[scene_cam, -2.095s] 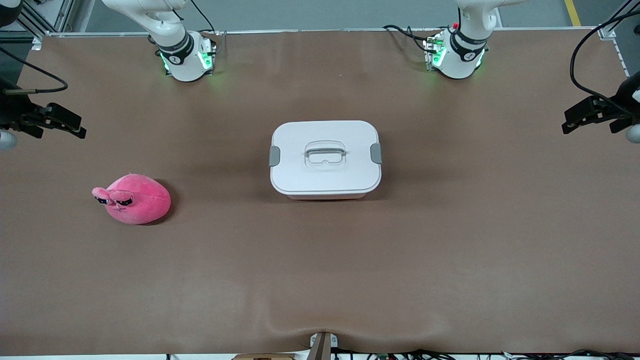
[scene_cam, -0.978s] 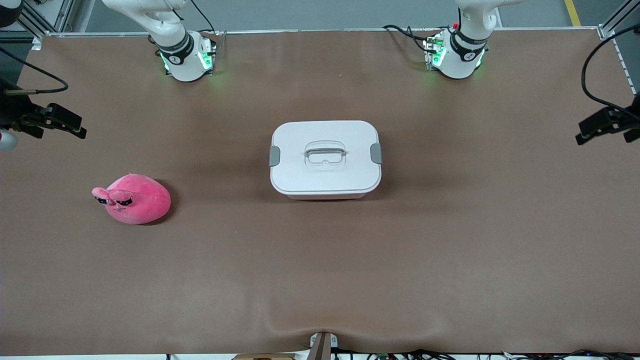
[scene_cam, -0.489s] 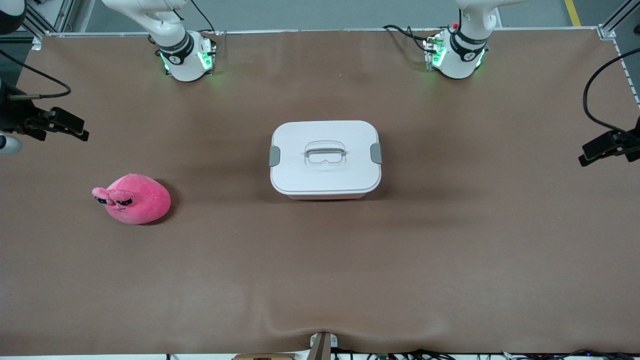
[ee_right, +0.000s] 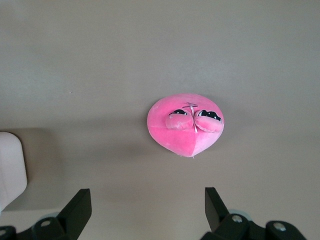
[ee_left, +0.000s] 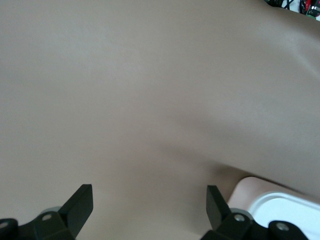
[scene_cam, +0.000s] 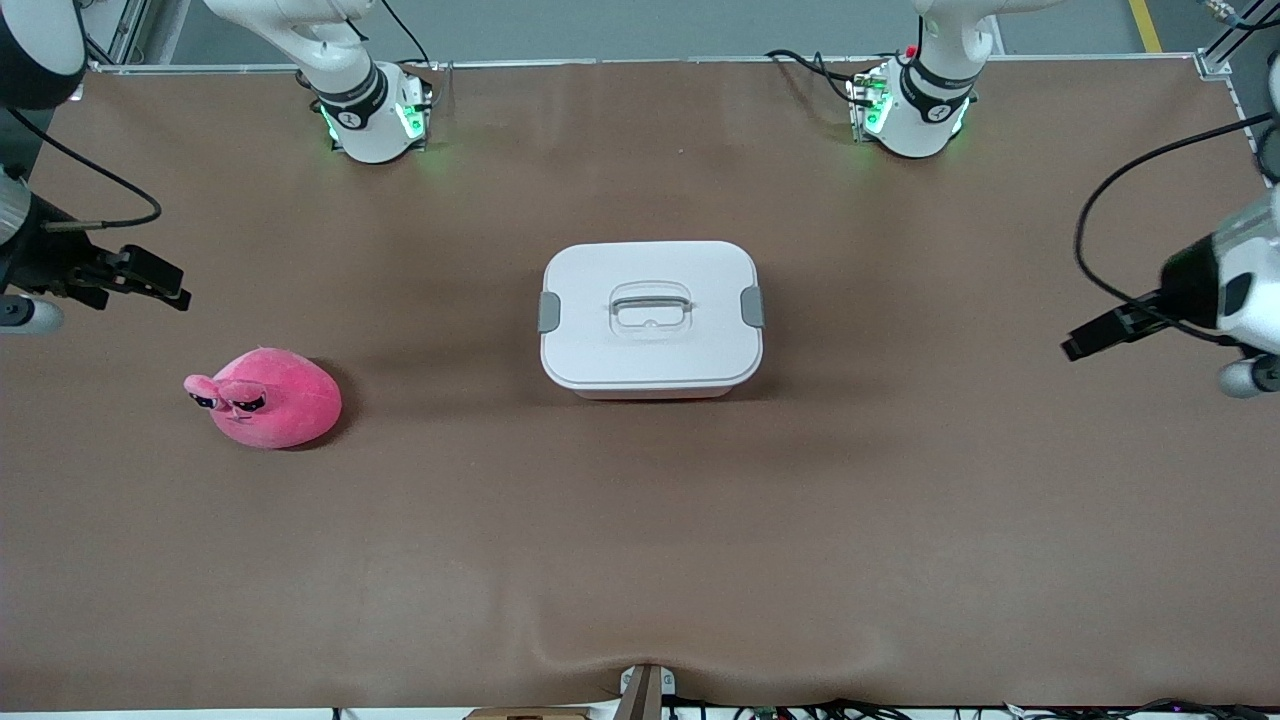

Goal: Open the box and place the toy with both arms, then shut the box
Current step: 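Move the right gripper to the pink plush while the left gripper reaches the lid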

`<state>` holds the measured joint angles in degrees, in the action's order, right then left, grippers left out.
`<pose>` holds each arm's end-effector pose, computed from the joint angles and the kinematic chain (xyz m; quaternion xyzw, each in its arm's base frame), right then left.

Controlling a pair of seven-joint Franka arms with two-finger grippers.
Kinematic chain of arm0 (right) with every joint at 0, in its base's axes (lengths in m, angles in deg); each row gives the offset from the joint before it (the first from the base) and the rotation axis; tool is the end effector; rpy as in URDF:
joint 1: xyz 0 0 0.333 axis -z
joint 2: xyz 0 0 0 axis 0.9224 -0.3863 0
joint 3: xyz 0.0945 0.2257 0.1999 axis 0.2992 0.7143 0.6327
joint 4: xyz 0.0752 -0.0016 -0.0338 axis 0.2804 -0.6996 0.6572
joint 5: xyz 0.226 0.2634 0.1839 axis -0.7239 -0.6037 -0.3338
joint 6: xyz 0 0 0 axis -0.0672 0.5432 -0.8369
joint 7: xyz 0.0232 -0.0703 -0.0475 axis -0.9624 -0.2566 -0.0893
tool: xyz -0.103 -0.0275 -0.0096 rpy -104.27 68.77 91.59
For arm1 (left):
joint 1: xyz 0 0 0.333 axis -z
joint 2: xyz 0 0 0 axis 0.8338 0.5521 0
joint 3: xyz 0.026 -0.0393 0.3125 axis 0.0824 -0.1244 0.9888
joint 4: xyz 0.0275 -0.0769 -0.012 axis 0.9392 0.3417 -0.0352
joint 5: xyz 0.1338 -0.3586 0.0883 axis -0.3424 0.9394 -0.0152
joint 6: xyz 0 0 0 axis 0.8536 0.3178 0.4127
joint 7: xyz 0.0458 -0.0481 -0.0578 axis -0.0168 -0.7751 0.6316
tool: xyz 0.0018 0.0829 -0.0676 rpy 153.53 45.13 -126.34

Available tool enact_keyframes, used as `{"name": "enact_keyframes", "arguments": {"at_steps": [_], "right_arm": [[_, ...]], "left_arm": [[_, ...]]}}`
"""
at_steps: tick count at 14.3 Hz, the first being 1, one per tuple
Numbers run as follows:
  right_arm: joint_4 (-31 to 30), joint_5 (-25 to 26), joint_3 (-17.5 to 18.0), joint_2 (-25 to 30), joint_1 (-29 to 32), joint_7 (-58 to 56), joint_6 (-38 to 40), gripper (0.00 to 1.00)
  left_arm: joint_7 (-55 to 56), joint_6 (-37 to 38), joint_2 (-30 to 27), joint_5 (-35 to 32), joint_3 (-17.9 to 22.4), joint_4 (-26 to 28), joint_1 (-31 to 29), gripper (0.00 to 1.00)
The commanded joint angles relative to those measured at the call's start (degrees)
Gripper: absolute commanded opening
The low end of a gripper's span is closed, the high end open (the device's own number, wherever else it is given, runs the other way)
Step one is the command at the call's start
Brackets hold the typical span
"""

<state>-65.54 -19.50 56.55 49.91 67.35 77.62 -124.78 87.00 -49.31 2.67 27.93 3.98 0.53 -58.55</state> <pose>0.5651 -0.0137 0.5737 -0.9999 0.0135 0.0049 0.0095 0.6122 -0.0744 0.5863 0.9786 0.2038 -0.0111 0.0276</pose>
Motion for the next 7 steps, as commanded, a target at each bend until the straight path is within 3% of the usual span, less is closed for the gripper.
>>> {"name": "enact_keyframes", "arguments": {"at_steps": [1,7], "right_arm": [[-3.4,0.2,-0.2,0.6,0.5,-3.4,-2.9,1.00],[-7.9,2.3,-0.3,-1.6,2.6,-15.8,-10.9,1.00]], "left_arm": [[10.3,0.4,1.4,0.4,0.3,-1.5,5.0,1.00],[29.4,-0.7,2.5,0.8,0.1,-1.6,11.3,1.00]]}}
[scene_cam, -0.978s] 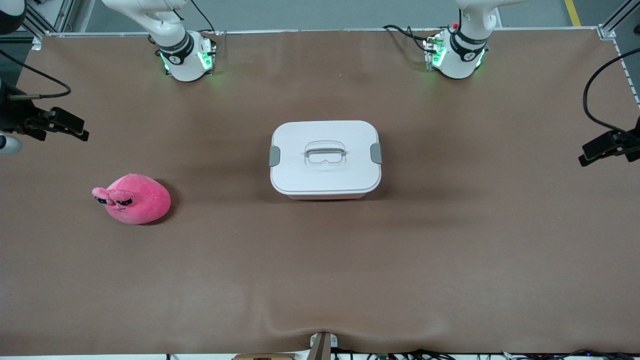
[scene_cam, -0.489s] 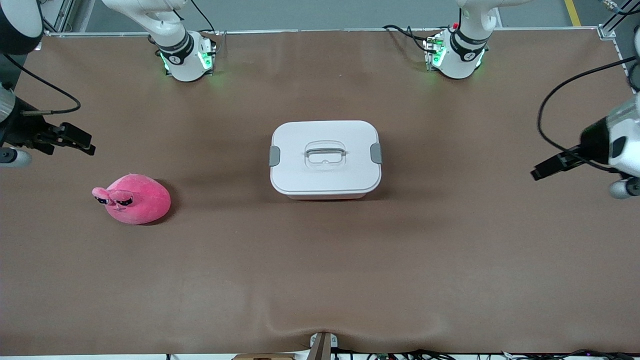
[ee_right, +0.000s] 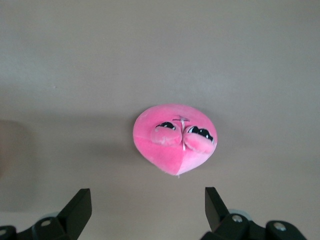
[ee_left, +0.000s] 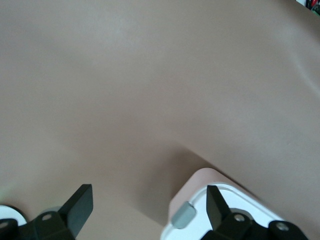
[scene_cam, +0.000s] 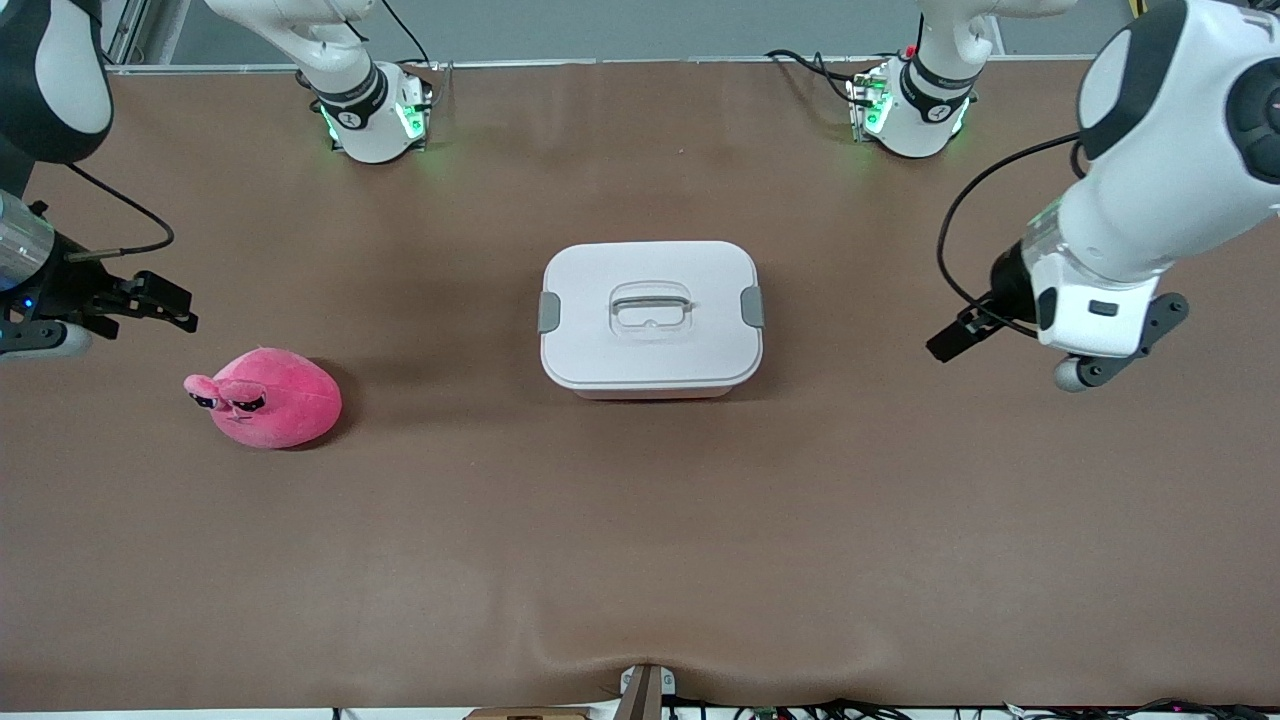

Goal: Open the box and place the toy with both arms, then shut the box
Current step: 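Move the right gripper to the pink plush while the left gripper reaches the lid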

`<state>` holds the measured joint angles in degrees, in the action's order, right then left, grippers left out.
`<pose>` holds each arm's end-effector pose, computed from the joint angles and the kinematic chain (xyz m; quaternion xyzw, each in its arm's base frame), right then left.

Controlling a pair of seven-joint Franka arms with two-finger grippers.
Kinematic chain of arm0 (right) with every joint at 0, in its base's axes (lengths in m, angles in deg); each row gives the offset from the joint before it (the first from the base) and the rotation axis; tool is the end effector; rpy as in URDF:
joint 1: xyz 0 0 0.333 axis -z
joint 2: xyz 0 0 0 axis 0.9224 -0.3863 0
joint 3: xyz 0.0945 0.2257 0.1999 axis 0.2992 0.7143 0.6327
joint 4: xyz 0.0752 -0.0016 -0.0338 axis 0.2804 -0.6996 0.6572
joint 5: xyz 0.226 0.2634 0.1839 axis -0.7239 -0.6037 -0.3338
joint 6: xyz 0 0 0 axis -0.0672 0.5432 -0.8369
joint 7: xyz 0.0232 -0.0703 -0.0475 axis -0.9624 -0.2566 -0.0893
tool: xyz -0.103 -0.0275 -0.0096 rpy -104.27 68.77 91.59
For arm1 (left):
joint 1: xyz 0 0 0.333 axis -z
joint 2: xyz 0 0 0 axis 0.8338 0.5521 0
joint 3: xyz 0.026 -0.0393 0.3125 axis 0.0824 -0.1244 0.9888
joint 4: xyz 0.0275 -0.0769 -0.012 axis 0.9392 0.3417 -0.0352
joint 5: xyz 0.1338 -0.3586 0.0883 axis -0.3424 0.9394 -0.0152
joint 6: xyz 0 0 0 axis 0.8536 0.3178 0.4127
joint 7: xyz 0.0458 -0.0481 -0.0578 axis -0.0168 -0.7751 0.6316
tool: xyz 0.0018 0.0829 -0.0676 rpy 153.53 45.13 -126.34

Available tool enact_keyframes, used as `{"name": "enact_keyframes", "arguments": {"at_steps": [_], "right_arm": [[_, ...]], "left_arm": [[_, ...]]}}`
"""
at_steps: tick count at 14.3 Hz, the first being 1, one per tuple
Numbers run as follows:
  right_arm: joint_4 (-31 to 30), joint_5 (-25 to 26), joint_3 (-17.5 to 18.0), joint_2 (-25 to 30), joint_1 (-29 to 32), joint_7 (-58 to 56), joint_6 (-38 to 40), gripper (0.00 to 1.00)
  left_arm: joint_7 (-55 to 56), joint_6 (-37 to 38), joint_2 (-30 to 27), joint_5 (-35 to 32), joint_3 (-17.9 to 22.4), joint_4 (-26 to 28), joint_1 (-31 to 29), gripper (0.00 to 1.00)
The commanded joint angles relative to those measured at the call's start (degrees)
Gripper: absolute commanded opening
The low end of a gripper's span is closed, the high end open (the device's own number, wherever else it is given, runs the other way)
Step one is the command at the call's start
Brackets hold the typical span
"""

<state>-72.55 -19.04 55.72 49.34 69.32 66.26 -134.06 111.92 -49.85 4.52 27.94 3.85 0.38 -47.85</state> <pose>0.5711 -0.0427 0.5235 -0.9981 -0.0609 -0.0104 0.0036 0.5963 -0.1894 0.5686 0.9458 0.3228 -0.0288 0.0194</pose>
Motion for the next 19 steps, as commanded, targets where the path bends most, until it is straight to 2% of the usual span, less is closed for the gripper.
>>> {"name": "enact_keyframes", "arguments": {"at_steps": [1,6,8,14,19], "right_arm": [[-0.8,2.1,0.5,-2.1,0.8,-6.7,-2.7,1.00],[-0.7,2.3,0.5,-7.4,1.6,-22.9,-13.8,1.00],[-0.7,2.2,0.5,-9.5,2.2,-26.2,-14.7,1.00],[-1.2,2.1,0.5,-13.3,2.9,-26.6,-14.8,1.00],[-3.3,1.6,0.6,-14.2,2.3,-26.5,-16.0,1.00]], "left_arm": [[6.5,-0.2,1.0,0.7,0.3,-1.5,2.0,1.00],[20.1,-2.2,3.1,0.7,0.3,-1.5,7.7,1.00],[25.5,-3.2,3.9,0.8,0.3,-1.5,9.5,1.00],[37.0,-5.4,6.4,0.7,0.3,-1.5,14.9,1.00],[45.7,-7.2,8.0,0.7,0.4,-1.4,18.0,1.00]]}}
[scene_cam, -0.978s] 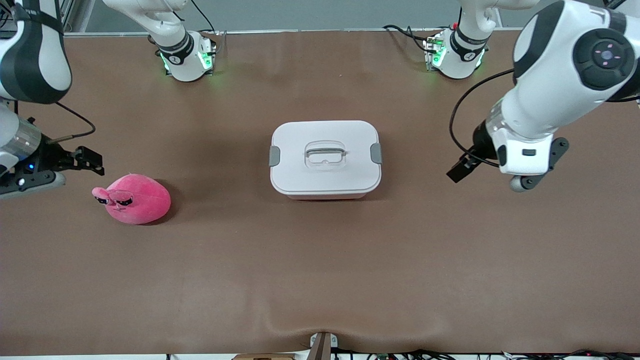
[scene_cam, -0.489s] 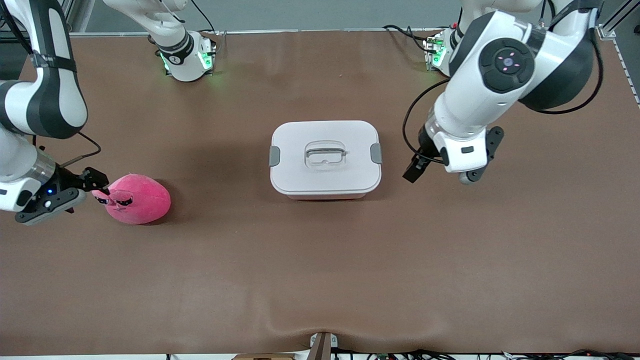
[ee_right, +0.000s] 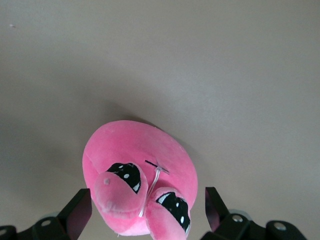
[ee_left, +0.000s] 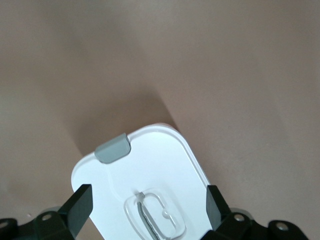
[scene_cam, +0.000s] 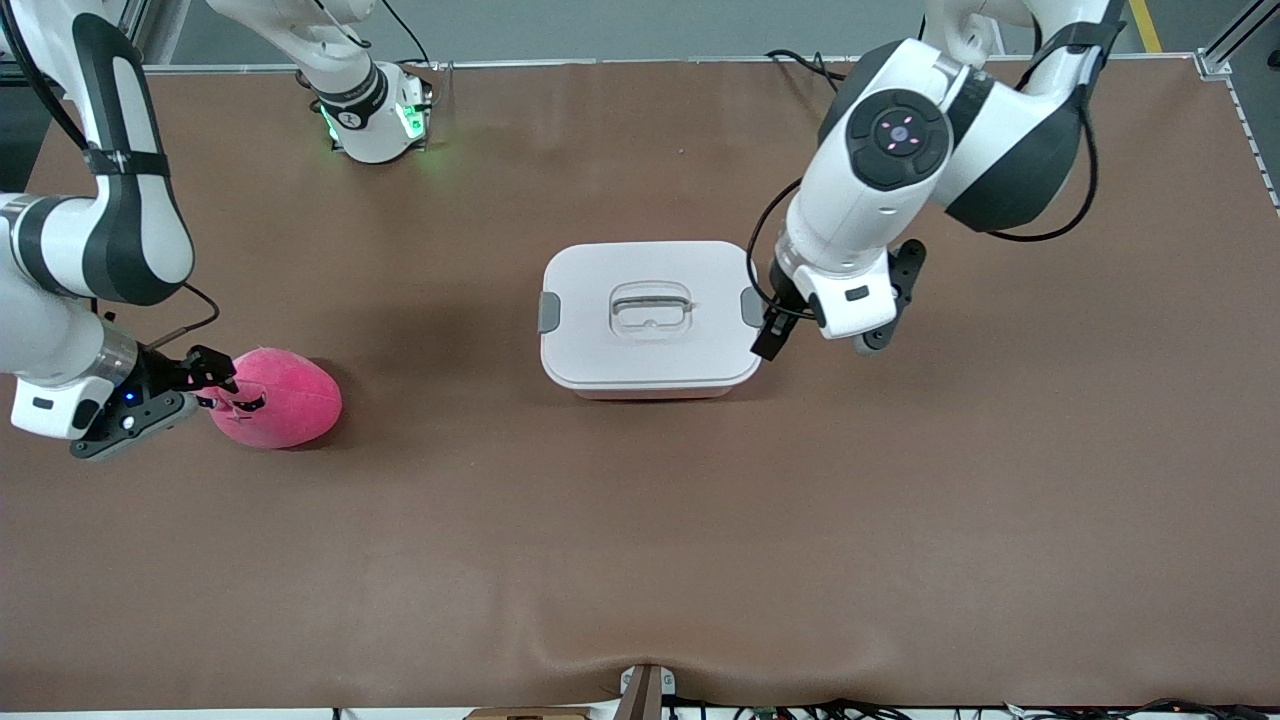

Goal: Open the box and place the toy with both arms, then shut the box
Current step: 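Move the right gripper to the pink plush while the left gripper reaches the lid, then grasp the plush with the right gripper while the left gripper grips the handle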

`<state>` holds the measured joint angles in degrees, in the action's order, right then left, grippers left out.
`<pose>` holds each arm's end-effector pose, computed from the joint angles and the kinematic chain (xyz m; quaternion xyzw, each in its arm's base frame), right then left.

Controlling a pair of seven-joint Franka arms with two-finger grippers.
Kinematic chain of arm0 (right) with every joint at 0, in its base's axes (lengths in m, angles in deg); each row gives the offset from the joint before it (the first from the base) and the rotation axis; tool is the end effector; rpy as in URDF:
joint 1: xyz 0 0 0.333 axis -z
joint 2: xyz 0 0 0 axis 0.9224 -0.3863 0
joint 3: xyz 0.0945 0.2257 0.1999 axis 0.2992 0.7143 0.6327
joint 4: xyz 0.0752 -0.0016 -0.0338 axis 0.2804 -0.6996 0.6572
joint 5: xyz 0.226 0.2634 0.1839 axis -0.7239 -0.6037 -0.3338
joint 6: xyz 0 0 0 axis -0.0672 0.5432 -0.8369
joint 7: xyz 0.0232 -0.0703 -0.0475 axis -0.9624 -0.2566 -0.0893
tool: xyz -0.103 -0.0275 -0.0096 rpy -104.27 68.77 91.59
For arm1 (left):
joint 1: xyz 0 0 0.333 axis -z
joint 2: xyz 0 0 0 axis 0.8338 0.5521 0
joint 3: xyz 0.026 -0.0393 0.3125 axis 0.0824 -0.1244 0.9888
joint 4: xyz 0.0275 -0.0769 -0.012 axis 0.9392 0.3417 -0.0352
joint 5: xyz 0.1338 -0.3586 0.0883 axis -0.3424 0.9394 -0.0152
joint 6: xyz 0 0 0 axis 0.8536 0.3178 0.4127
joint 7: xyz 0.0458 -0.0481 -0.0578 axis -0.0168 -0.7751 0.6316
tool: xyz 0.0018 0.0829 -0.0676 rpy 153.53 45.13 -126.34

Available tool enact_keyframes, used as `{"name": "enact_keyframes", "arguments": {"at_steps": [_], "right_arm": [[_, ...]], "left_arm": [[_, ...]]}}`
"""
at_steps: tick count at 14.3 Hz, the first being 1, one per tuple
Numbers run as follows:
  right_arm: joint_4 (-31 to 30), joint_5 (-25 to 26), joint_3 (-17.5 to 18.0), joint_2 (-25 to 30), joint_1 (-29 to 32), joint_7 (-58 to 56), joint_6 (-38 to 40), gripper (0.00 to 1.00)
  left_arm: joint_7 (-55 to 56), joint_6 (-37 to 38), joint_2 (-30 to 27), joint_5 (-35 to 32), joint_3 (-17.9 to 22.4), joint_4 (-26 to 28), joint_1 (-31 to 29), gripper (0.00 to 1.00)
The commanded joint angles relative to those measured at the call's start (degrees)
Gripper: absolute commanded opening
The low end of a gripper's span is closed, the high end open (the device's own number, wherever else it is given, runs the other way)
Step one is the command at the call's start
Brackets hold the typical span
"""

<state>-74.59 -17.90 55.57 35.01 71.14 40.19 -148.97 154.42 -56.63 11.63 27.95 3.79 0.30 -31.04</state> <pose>0.6201 -0.0679 0.3795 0.9622 0.2722 -0.0062 0.0078 0.5494 -0.3718 0.5002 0.8480 0.5282 -0.0445 0.0055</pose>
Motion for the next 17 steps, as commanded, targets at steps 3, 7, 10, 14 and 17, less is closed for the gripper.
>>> {"name": "enact_keyframes", "arguments": {"at_steps": [3,7,10,14,17], "right_arm": [[-2.2,0.3,0.8,-0.3,-0.3,-0.4,-1.0,1.00],[-2.6,0.3,0.9,-1.0,-0.5,-0.5,-0.9,1.00],[-3.2,0.3,0.9,-1.8,-0.5,-0.5,0.1,1.00],[-3.2,-0.1,1.0,-2.3,-0.4,-0.2,2.7,0.66],[-3.0,-4.0,1.0,-2.2,-0.4,-0.4,5.6,0.04]], "left_arm": [[7.6,-0.6,1.6,0.7,0.4,-1.3,2.1,1.00],[12.8,-3.8,3.1,0.0,0.5,-1.1,4.1,1.00],[16.6,-5.1,4.7,0.5,0.4,-1.1,6.3,1.00],[23.9,-6.2,7.3,-0.2,0.5,-1.0,9.8,1.00],[27.6,-6.2,8.6,-0.1,0.5,-0.9,11.9,1.00]]}}
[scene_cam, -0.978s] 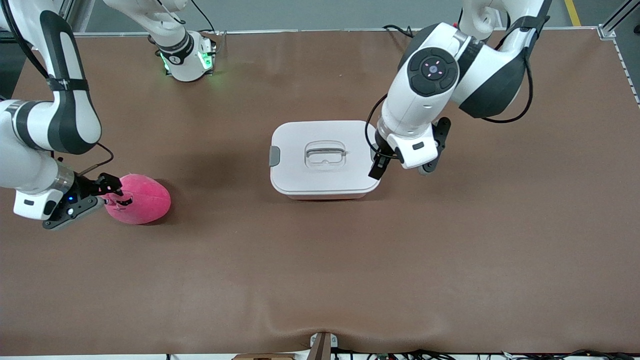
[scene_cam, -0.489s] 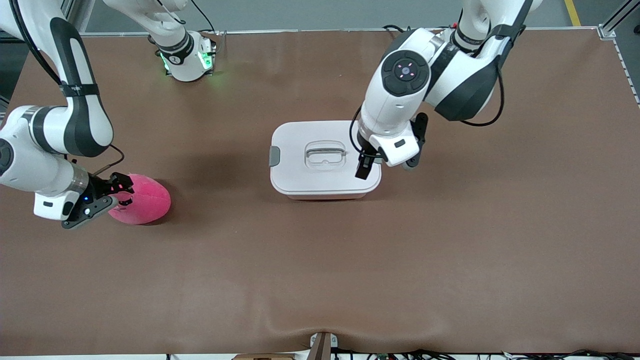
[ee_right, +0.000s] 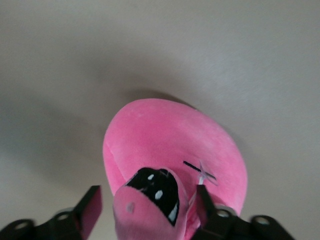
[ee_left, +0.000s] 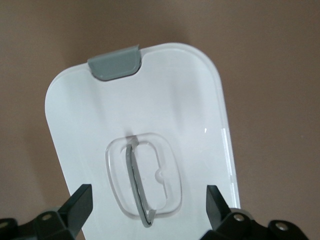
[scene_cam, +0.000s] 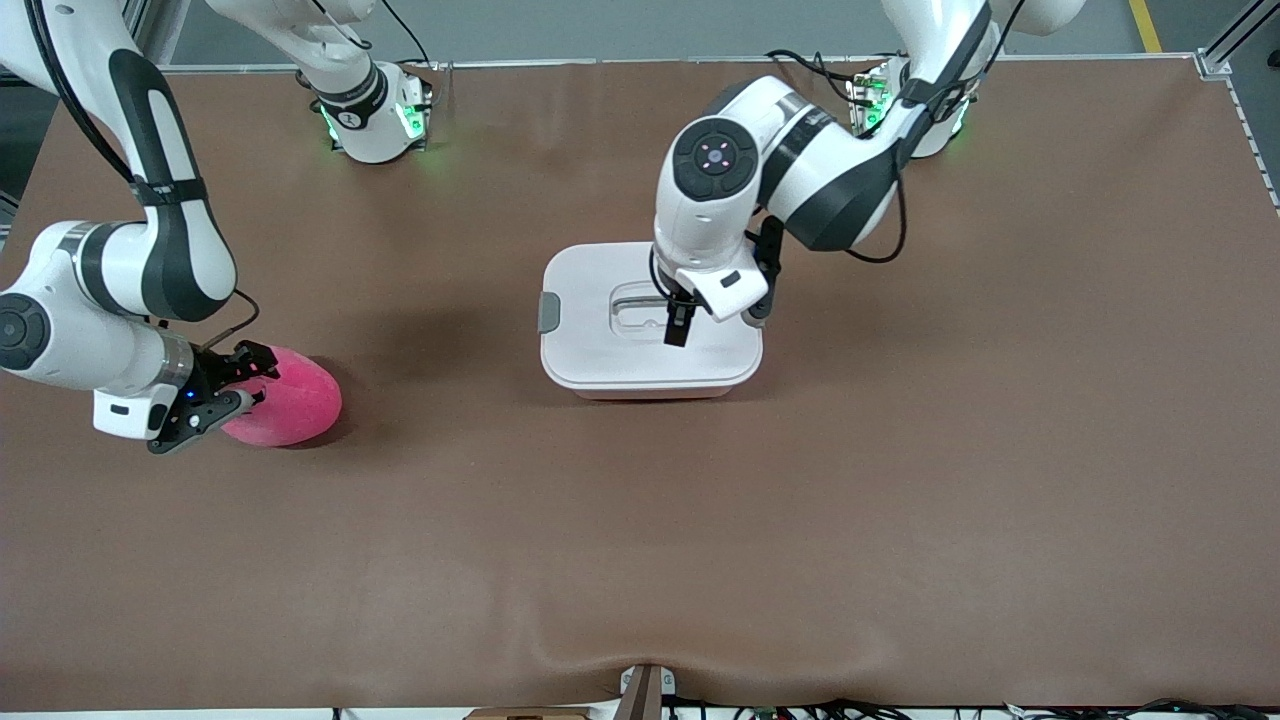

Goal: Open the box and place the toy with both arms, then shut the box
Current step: 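Grasp the plush with the right gripper while the left gripper grips the handle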

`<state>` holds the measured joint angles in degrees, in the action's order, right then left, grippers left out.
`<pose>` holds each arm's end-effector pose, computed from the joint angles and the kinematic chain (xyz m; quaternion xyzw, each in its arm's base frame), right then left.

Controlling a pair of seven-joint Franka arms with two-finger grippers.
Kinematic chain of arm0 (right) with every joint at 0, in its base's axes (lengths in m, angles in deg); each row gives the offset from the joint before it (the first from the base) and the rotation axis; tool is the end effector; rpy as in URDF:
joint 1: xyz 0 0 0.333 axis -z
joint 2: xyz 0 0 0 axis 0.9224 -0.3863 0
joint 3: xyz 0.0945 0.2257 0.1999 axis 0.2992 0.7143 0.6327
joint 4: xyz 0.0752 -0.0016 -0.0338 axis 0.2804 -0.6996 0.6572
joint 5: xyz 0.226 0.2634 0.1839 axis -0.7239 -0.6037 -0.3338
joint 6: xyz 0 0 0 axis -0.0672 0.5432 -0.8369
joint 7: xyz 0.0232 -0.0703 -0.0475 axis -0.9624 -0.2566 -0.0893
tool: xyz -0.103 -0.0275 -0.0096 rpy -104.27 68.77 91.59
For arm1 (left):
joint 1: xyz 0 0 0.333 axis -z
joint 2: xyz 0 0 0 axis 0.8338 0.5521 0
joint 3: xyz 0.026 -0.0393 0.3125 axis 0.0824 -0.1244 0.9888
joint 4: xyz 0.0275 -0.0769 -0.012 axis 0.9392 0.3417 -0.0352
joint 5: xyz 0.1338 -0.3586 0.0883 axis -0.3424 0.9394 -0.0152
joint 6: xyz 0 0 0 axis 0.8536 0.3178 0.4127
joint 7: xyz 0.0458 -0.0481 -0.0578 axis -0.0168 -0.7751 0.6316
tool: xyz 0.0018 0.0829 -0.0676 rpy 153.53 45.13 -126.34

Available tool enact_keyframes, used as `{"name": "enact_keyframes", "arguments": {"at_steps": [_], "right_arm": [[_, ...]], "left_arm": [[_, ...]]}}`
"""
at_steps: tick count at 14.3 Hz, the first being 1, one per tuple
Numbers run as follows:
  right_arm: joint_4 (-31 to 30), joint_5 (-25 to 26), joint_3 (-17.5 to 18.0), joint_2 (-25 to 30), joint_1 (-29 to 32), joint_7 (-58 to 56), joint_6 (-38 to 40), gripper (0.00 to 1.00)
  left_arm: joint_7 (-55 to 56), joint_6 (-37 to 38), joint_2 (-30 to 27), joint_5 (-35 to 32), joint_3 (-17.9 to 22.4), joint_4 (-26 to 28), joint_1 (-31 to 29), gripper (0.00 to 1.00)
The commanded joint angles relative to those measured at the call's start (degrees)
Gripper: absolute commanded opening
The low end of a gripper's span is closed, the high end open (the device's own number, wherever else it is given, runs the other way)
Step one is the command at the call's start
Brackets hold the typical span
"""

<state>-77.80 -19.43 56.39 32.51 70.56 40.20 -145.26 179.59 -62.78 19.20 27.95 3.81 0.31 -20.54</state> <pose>0.6005 -0.0503 0.3227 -0.9575 -0.2757 0.0781 0.0337 0.4952 -0.4831 0.4204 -0.7694 -0.6360 0.0551 0.0190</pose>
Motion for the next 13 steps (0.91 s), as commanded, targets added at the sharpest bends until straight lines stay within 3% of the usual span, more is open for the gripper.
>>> {"name": "enact_keyframes", "arguments": {"at_steps": [1,10,11,13], "right_arm": [[0.2,-2.7,0.2,0.3,0.1,-0.4,2.0,0.00],[2.1,-2.6,0.1,0.7,0.3,-4.1,2.0,0.00],[2.3,-2.6,0.1,1.0,0.5,-4.3,1.9,0.00],[2.9,-2.4,0.1,1.8,0.3,-6.2,1.5,0.00]], "left_arm": [[4.1,-1.0,1.6,-0.1,0.4,-0.9,1.6,1.00],[16.1,-5.1,6.3,-2.2,0.5,0.3,4.0,1.00],[16.2,-5.6,6.7,-2.7,0.5,0.6,4.4,0.96],[16.2,-5.8,6.8,-3.3,0.5,0.6,4.5,0.73]]}}
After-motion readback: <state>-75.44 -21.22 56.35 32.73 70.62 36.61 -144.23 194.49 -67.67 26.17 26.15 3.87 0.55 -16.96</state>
